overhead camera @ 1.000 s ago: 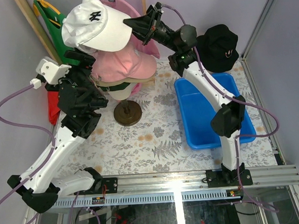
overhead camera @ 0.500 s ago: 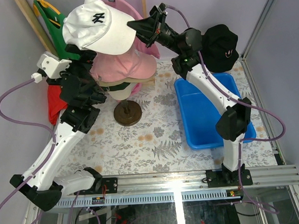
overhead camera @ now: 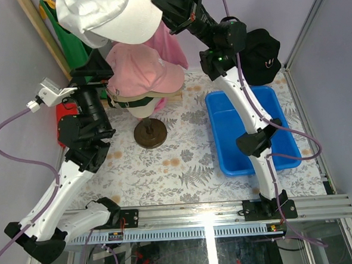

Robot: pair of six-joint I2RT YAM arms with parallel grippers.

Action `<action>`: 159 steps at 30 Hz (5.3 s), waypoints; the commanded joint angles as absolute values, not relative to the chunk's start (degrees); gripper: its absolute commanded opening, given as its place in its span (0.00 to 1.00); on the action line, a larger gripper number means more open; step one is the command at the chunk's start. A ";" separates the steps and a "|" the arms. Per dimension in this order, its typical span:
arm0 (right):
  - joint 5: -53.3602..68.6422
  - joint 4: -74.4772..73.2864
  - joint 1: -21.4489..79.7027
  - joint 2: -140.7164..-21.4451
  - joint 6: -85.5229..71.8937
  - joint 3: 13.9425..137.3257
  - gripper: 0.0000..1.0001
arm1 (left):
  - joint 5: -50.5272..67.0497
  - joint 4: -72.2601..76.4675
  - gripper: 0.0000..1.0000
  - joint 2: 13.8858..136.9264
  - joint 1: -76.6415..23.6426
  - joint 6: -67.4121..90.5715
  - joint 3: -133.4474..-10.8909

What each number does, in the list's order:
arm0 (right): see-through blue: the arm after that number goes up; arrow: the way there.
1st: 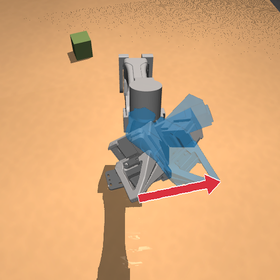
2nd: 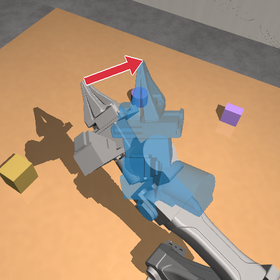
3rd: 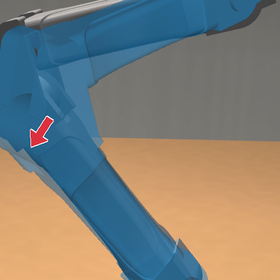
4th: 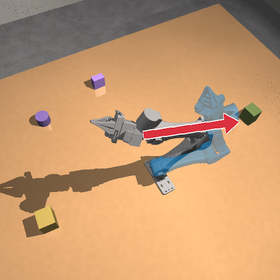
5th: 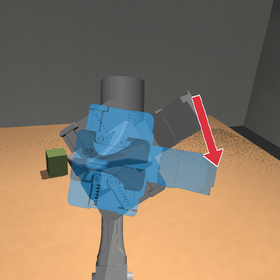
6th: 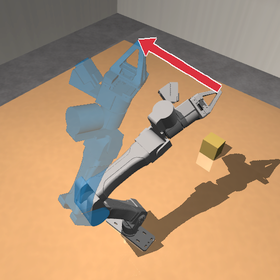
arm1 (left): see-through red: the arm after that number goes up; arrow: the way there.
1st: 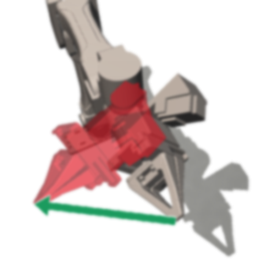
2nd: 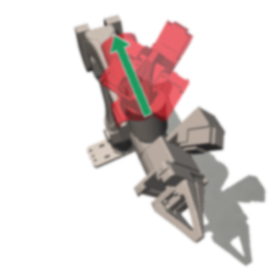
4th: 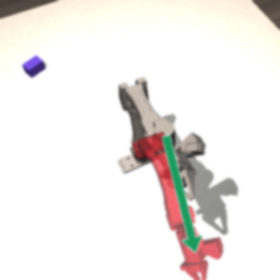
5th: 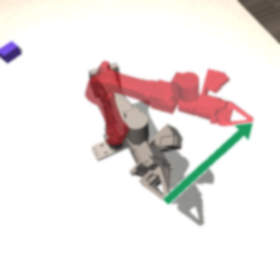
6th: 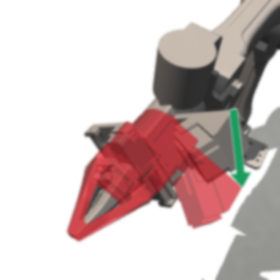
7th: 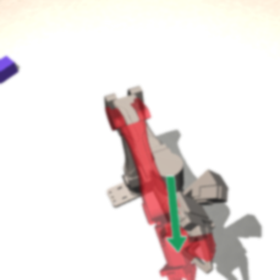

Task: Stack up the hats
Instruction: Stack the hat on the hat.

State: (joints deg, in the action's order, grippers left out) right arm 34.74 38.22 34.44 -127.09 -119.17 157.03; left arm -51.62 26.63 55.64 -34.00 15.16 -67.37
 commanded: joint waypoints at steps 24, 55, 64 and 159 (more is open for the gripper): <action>29.19 40.34 42.11 -124.79 -122.08 152.19 0.00 | -38.75 47.46 1.00 62.38 -33.71 26.49 -71.13; 32.23 58.35 31.47 -106.43 -126.06 115.24 0.00 | -51.30 60.36 0.17 68.45 -28.74 -14.11 -72.94; 35.39 70.36 24.71 -112.33 -133.79 114.52 0.00 | -51.92 65.79 0.18 72.39 -28.77 -27.97 -73.90; 36.80 81.23 27.88 -123.23 -140.60 111.08 0.00 | -56.64 61.36 0.58 78.51 -17.32 -22.22 -72.82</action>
